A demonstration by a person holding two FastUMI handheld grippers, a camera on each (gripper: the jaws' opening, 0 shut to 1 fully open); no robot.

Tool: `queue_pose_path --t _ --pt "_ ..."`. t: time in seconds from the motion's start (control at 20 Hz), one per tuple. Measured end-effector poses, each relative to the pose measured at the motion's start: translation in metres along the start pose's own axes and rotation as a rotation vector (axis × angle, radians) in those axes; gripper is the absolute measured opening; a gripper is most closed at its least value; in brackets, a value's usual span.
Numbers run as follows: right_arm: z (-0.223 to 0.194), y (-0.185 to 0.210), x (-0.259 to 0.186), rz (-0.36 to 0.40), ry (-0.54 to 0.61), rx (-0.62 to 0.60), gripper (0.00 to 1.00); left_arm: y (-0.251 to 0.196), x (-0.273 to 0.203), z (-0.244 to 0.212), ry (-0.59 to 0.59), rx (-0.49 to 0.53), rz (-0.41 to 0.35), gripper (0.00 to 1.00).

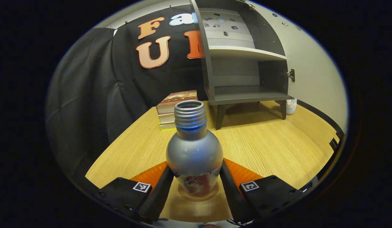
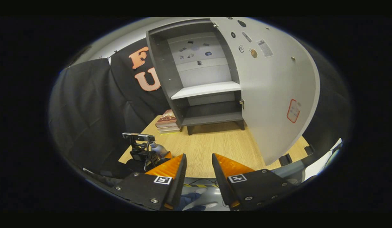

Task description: Open the cabinet door with the right hand, grasp the bottle in the cabinet with the left hand and place it on the coaster, then close the cabinet door with the right hand.

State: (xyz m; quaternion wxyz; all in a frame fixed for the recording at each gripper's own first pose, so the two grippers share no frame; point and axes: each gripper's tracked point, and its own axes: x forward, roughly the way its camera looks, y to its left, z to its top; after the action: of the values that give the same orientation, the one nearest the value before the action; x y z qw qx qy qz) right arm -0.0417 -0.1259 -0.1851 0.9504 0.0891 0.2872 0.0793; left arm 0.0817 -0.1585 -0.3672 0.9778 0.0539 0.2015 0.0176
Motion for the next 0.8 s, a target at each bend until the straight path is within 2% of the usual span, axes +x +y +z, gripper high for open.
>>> queue_pose_path --t 0.2,0.45,0.65,0.8 --pt "0.001 -0.003 -0.005 0.0 -0.01 0.007 0.5 0.002 -0.007 0.007 -0.006 -0.014 0.002 0.98" --pt "0.01 -0.003 -0.018 0.012 -0.046 0.021 0.5 0.007 -0.021 0.042 -0.065 -0.005 0.022 0.98" --pt "0.032 -0.009 -0.039 0.011 -0.122 0.024 0.5 0.02 -0.044 0.108 -0.178 -0.006 0.065 0.98" --pt "0.066 -0.021 -0.064 -0.008 -0.219 0.023 0.5 0.025 -0.068 0.172 -0.299 -0.007 0.081 0.98"
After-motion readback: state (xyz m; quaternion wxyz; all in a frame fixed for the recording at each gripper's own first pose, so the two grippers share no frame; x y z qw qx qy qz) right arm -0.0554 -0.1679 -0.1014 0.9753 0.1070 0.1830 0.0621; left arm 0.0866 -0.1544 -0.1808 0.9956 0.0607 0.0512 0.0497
